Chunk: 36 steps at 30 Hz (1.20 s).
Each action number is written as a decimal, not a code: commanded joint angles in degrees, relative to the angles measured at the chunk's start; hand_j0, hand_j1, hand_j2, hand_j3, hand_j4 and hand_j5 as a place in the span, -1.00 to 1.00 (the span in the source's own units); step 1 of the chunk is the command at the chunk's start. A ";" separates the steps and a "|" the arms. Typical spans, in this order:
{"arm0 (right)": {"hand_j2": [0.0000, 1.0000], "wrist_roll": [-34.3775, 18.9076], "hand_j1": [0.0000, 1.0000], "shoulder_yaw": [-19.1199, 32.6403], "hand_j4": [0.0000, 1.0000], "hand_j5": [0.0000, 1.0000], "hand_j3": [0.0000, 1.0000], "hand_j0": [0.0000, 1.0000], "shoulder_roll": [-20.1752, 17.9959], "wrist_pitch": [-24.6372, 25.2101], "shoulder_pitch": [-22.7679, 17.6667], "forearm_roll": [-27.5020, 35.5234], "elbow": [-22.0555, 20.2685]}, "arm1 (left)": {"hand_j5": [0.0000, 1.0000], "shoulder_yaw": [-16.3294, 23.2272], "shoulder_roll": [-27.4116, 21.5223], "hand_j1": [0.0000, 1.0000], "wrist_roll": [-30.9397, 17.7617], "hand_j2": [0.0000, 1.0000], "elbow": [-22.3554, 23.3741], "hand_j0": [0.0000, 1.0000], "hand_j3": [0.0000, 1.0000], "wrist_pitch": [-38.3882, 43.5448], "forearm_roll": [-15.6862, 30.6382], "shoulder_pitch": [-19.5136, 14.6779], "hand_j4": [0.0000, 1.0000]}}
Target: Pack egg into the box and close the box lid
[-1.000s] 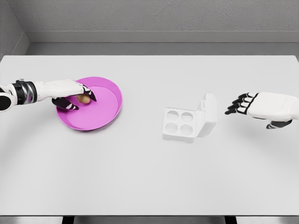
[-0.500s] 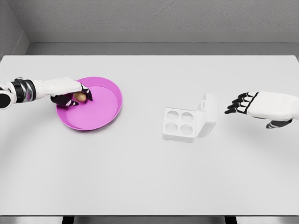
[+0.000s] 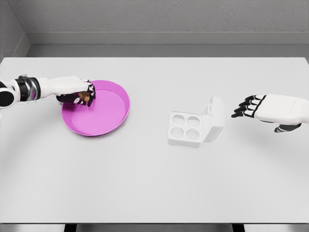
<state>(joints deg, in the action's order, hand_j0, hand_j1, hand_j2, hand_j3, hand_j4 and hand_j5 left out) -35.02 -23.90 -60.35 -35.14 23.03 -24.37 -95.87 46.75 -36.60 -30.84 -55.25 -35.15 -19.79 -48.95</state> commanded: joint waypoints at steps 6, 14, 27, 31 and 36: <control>1.00 0.02 1.00 1.92 1.00 1.00 1.00 1.00 -0.82 0.14 0.35 0.55 0.15 | -0.59 0.01 -0.14 -0.59 0.26 -0.59 -11.45 -0.59 -0.59 0.15 1.86 -0.09 -0.59; 1.00 0.02 1.00 5.00 1.00 1.00 1.00 1.00 -3.99 0.14 0.44 1.69 0.15 | -0.65 0.62 6.88 -0.65 -0.36 -0.65 -18.05 -0.65 -0.65 0.15 1.51 -1.23 -0.65; 1.00 0.02 1.00 4.83 1.00 1.00 1.00 1.00 -3.81 0.14 -0.09 1.78 -1.25 | -0.65 8.71 20.16 -0.65 -2.64 -0.65 -17.52 -0.65 -0.65 0.15 -2.80 -3.08 -0.65; 1.00 0.02 1.00 4.39 1.00 1.00 1.00 1.00 -3.64 0.14 -1.23 1.70 -2.66 | -0.65 9.24 20.60 -0.65 -2.64 -0.65 -17.43 -0.65 -0.65 0.15 -3.06 -3.08 -0.65; 1.00 0.02 1.00 4.39 1.00 1.00 1.00 1.00 -3.11 0.14 -1.93 1.69 -3.01 | -0.65 9.41 20.51 -0.65 -2.64 -0.65 -17.52 -0.65 -0.65 0.15 -2.97 -2.99 -0.65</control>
<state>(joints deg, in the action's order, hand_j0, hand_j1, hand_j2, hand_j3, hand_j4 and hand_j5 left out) -35.02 -19.51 -63.58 -35.15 20.74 -22.89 -98.65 56.09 -16.10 -33.56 -72.73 -35.18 -23.04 -51.94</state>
